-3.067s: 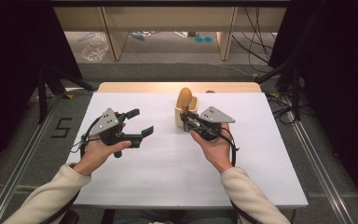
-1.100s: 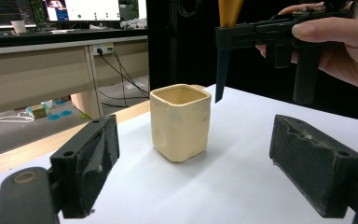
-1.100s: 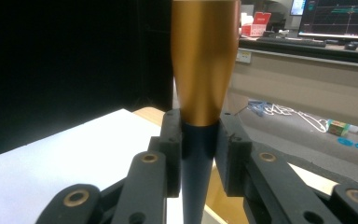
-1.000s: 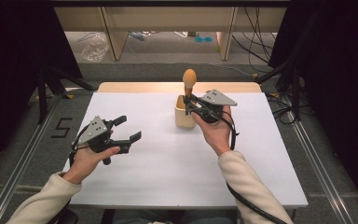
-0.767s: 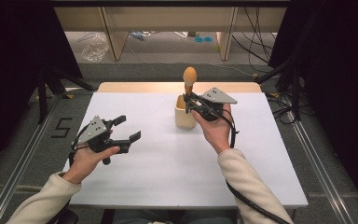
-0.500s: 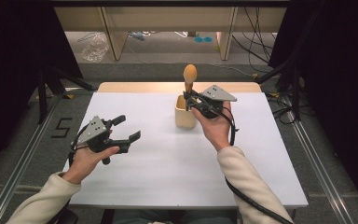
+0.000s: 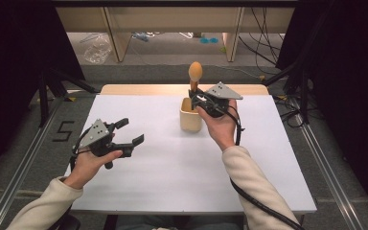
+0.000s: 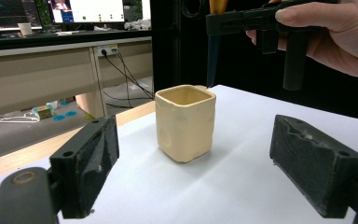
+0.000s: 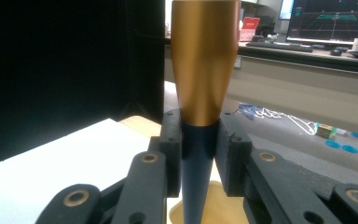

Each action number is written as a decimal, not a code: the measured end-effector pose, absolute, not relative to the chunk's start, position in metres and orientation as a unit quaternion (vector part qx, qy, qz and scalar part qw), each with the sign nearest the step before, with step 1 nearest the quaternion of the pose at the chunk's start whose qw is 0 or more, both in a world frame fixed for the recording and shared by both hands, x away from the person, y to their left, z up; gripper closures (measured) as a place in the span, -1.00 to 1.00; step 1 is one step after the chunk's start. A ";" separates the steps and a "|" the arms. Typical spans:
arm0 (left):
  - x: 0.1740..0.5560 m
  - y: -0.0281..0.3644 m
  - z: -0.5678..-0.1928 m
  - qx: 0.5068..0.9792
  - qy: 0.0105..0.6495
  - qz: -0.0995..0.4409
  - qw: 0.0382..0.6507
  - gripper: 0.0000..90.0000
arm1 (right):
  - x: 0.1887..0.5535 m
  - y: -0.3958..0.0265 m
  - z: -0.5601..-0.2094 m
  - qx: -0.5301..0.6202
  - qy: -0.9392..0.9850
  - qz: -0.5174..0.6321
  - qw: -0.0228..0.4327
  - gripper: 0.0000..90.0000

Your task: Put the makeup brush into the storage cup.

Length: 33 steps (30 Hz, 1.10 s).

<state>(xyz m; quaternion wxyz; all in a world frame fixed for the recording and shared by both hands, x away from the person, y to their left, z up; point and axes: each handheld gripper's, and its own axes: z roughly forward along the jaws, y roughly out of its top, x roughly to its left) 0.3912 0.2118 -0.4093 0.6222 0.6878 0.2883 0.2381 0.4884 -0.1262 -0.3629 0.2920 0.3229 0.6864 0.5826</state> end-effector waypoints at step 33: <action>0.392 0.212 -0.410 0.690 0.286 0.239 0.621 -0.66 | 0.506 -0.124 -0.363 0.334 0.683 0.575 0.302 0.68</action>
